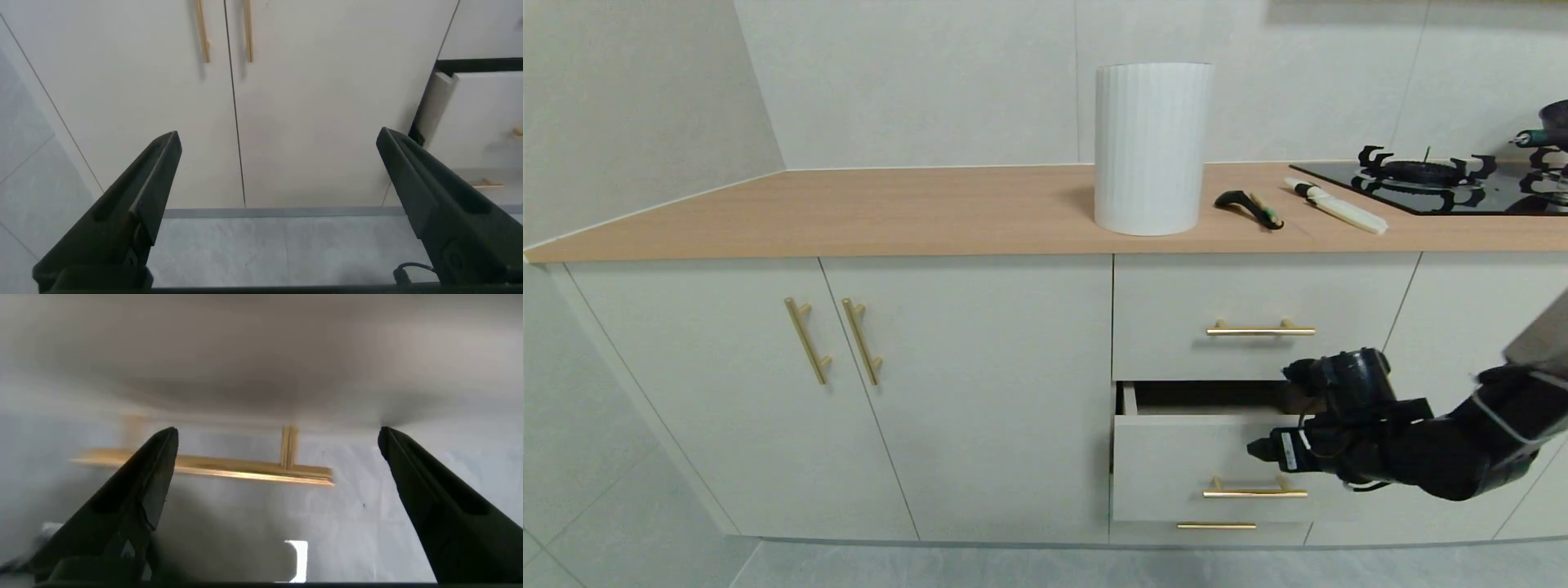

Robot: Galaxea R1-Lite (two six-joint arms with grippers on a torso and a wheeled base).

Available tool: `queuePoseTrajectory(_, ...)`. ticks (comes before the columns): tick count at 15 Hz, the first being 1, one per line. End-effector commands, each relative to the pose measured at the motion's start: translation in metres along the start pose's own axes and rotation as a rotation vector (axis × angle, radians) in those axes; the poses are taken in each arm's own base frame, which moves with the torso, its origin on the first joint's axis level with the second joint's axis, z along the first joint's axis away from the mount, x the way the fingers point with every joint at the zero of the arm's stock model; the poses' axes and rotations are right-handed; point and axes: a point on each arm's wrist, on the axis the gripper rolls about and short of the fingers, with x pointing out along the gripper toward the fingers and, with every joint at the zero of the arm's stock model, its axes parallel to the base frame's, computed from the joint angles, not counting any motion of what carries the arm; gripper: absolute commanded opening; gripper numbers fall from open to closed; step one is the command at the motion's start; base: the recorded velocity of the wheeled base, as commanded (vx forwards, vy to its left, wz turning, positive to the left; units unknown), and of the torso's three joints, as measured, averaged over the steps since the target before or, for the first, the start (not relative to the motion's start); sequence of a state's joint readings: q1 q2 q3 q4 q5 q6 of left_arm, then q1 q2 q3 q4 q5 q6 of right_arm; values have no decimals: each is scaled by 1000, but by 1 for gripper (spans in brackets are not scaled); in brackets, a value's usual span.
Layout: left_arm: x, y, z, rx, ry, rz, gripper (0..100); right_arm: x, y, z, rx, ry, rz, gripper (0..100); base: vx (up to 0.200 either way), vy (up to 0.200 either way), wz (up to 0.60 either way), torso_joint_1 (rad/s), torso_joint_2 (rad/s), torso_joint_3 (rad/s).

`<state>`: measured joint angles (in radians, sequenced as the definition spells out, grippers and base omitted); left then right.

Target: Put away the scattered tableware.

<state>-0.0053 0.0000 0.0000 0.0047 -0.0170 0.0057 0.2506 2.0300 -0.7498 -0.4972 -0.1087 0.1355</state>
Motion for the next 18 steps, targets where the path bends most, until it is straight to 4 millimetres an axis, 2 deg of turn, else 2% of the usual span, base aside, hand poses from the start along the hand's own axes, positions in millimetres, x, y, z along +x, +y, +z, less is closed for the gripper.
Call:
queuePoseTrajectory(1, 0, 0, 0, 0, 0, 1, 100, -105, 3, 36, 12, -200, 89, 100, 0, 0, 0, 0, 0, 0)
queuePoseTrajectory(3, 0, 0, 0, 0, 0, 1, 100, -102, 4, 36, 11, -193, 92, 100, 0, 0, 0, 0, 0, 0)
queuePoseTrajectory(7, 0, 0, 0, 0, 0, 1, 100, -24, 19, 12, -12, -129, 20, 100, 0, 0, 0, 0, 0, 0)
queuePoseTrajectory(10, 0, 0, 0, 0, 0, 1, 100, 13, 29, 0, 22, -186, -3, 100, 0, 0, 0, 0, 0, 0)
queuePoseTrajectory(13, 0, 0, 0, 0, 0, -1, 100, 31, 32, -5, 40, -237, -29, 100, 0, 0, 0, 0, 0, 0)
queuePoseTrajectory(18, 0, 0, 0, 0, 0, -1, 100, 37, 32, -10, 33, -211, -34, 100, 0, 0, 0, 0, 0, 0)
